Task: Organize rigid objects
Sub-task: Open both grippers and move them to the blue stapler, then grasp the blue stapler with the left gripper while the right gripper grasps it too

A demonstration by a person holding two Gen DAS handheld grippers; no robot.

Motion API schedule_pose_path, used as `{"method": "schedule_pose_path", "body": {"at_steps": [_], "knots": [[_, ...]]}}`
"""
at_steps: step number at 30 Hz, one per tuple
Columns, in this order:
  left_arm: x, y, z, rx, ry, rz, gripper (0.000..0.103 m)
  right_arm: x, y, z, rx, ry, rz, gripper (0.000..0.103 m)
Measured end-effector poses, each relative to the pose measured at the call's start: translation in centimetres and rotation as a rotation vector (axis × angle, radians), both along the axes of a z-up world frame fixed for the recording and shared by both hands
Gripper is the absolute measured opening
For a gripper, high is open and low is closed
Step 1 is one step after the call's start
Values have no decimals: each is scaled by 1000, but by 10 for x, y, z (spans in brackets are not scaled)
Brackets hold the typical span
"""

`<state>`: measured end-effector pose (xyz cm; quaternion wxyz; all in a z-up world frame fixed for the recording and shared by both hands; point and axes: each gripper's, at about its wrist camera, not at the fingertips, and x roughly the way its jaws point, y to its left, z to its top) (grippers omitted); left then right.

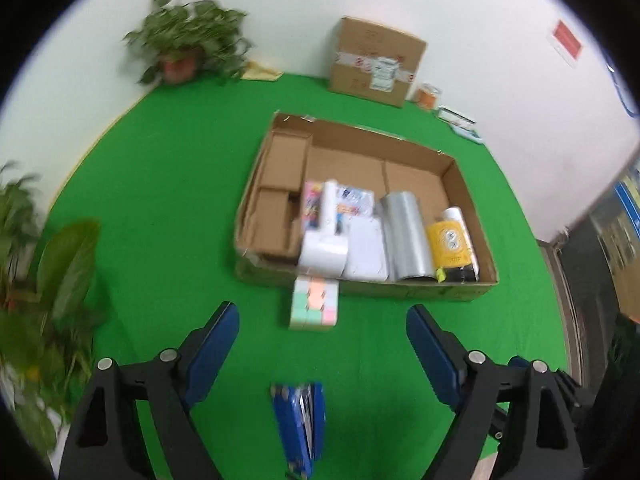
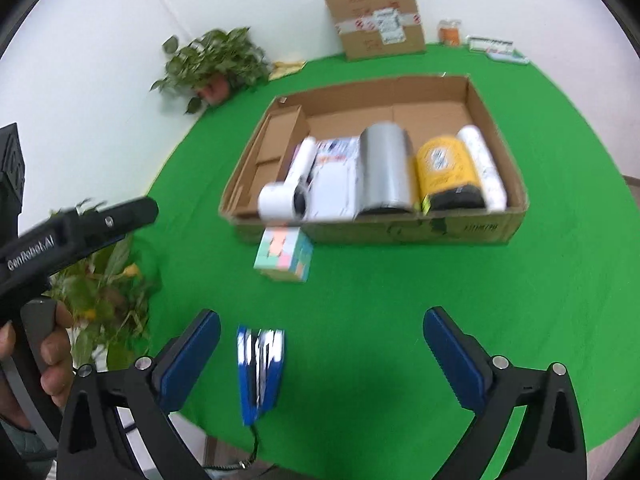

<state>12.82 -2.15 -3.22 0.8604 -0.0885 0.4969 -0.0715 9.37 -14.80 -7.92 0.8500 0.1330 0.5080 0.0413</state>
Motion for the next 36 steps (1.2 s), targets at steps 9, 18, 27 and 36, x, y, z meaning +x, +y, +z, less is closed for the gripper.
{"method": "schedule_pose_path", "body": {"at_steps": [9, 18, 27, 36], "knots": [[-33, 13, -98, -102, 473, -76, 85, -24, 44, -71, 147, 216, 196, 102], [-3, 24, -165, -201, 533, -146, 84, -18, 88, -116, 86, 290, 250, 102], [8, 35, -217, -343, 678, -180, 84, -9, 98, -153, 140, 318, 149, 99], [6, 34, -231, -415, 708, -192, 77, -12, 110, -185, 88, 418, 74, 74]]}}
